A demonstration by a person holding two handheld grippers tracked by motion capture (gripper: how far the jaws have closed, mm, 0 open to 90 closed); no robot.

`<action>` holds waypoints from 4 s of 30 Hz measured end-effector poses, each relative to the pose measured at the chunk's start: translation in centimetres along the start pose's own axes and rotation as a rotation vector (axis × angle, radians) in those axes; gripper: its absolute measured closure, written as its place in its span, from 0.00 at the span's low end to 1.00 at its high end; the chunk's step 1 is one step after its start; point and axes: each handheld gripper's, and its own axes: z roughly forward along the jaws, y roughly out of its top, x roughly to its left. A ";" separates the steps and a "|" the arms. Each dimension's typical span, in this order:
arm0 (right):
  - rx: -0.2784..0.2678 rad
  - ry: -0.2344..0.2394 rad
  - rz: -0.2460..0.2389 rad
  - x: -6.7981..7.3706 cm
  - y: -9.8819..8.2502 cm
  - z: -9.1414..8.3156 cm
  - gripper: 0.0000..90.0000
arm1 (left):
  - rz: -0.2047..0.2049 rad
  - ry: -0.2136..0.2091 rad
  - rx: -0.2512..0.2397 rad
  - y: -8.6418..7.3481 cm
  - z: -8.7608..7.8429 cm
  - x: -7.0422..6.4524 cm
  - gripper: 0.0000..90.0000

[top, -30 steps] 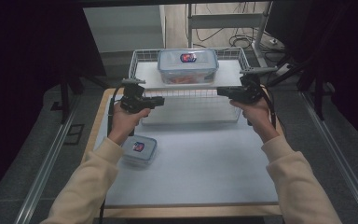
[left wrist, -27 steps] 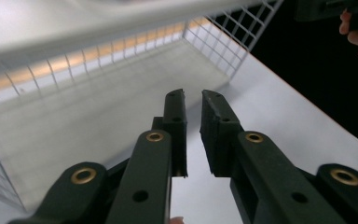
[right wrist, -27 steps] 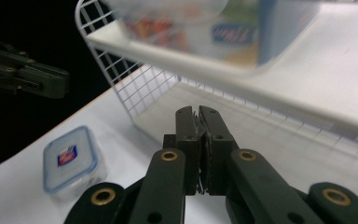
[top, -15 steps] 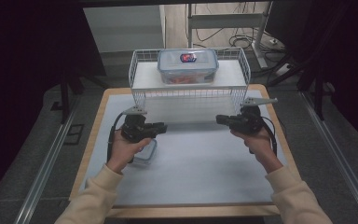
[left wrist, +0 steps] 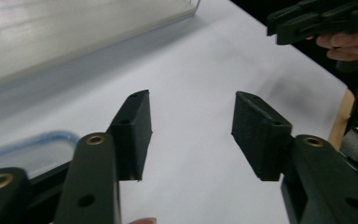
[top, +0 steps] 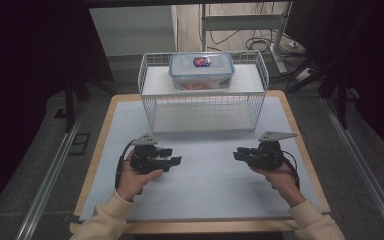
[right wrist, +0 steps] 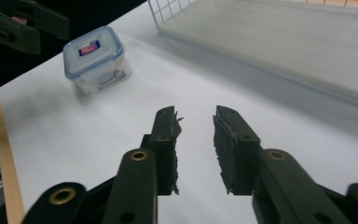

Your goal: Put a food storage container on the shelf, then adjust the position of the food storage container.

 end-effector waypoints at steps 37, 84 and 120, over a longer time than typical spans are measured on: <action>0.033 -0.030 0.068 -0.1 -3.6 -0.7 0.39 | 0.056 -0.084 0.030 -2.1 -1.1 -1.4 0.38; 0.056 -0.005 0.134 -0.2 -4.6 -0.5 0.34 | -0.019 0.153 0.156 -9.0 -2.0 3.1 0.99; 0.053 -0.032 0.159 -0.7 -4.6 -0.7 0.31 | -0.318 0.313 0.005 -6.7 -6.2 13.8 0.99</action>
